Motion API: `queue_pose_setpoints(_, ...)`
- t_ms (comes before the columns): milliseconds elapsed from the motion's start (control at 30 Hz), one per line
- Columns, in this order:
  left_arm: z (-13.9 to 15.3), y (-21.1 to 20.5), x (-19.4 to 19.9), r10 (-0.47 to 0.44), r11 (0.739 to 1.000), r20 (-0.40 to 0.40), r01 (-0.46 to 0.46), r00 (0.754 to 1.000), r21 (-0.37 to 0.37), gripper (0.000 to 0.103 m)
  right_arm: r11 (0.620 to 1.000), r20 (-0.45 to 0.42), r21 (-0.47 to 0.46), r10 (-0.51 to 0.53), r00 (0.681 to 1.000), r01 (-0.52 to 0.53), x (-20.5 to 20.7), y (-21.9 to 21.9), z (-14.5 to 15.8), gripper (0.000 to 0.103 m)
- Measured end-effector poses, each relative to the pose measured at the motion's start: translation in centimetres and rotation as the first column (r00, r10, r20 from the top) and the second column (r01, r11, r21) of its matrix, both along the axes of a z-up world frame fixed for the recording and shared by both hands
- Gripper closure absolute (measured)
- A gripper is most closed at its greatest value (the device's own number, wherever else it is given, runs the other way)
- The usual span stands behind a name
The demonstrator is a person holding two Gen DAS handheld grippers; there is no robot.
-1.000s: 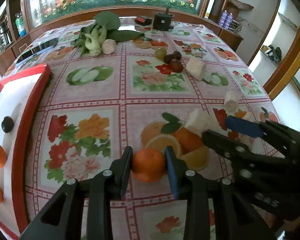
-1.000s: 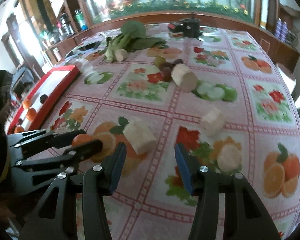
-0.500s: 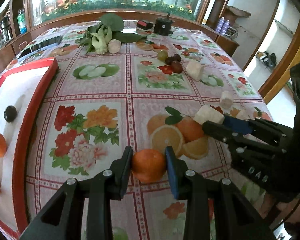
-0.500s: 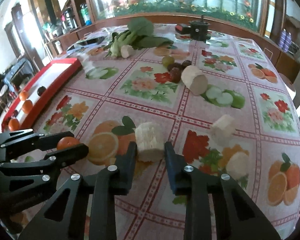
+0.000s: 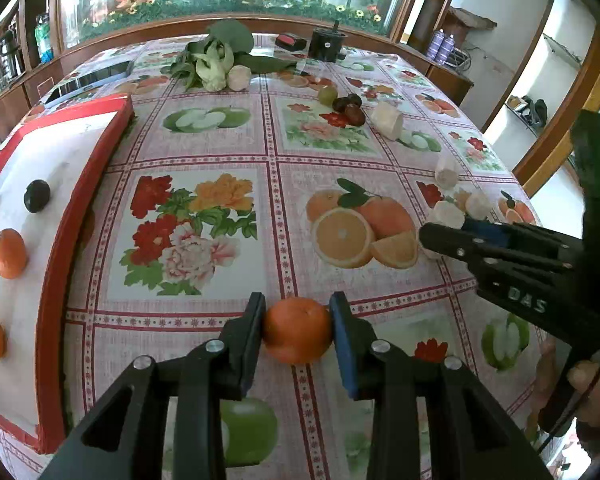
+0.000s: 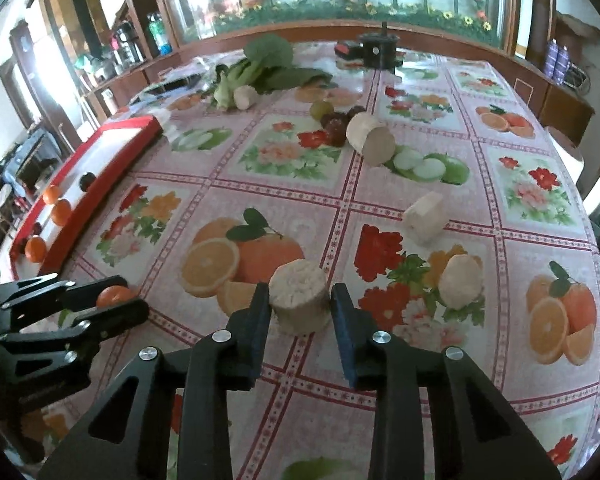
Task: Organize fruits
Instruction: 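Carry the orange and white chunk over the tray with both grippers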
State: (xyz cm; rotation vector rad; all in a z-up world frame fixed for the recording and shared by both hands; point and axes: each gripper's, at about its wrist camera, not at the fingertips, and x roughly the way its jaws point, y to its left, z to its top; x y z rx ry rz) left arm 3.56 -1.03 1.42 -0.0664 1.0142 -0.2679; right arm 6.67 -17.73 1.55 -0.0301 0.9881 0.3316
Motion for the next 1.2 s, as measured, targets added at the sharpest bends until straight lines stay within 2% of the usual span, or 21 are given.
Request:
queue_pose_setpoints(67, 0.0, 0.0, 0.0, -0.001, 1.0, 0.002, 0.001, 1.0, -0.003, 0.067, 1.0, -0.007, -0.018, -0.006, 1.0, 0.006, 0.4, 0.3, -0.5, 0.072)
queue_pose_setpoints(200, 0.0, -0.1, -0.2, -0.005, 1.0, 0.021, 0.005, 1.0, -0.001, 0.067, 0.997, 0.04, -0.08, 0.003, 0.999, 0.001, 0.3, 1.0, -0.7, 0.074)
queue_pose_setpoints(433, 0.3, 0.9, -0.6, 0.012, 0.999, 0.009, -0.011, 1.0, -0.045, 0.067, 1.0, 0.034, 0.021, -0.022, 0.999, 0.021, -0.9, 0.2, 0.9, 0.074)
queue_pose_setpoints(633, 0.7, 0.9, -1.2, 0.005, 0.998, 0.007, -0.005, 1.0, -0.055, 0.067, 0.999, 0.061, 0.039, -0.006, 0.998, 0.003, -2.7, 0.6, 2.4, 0.074)
queue_pose_setpoints(833, 1.3, 1.5, -1.8, 0.005, 0.998, 0.01, -0.004, 1.0, -0.067, 0.067, 0.999, 0.036, 0.041, 0.005, 0.999, -0.006, -3.7, 1.5, 2.0, 0.074)
queue_pose_setpoints(1200, 2.8, 5.2, -2.3, 0.071, 0.994, 0.033, -0.068, 0.997, -0.088, 0.067, 0.997, 0.026, 0.057, 0.042, 0.999, -0.043, -3.3, 5.2, 2.3, 0.074)
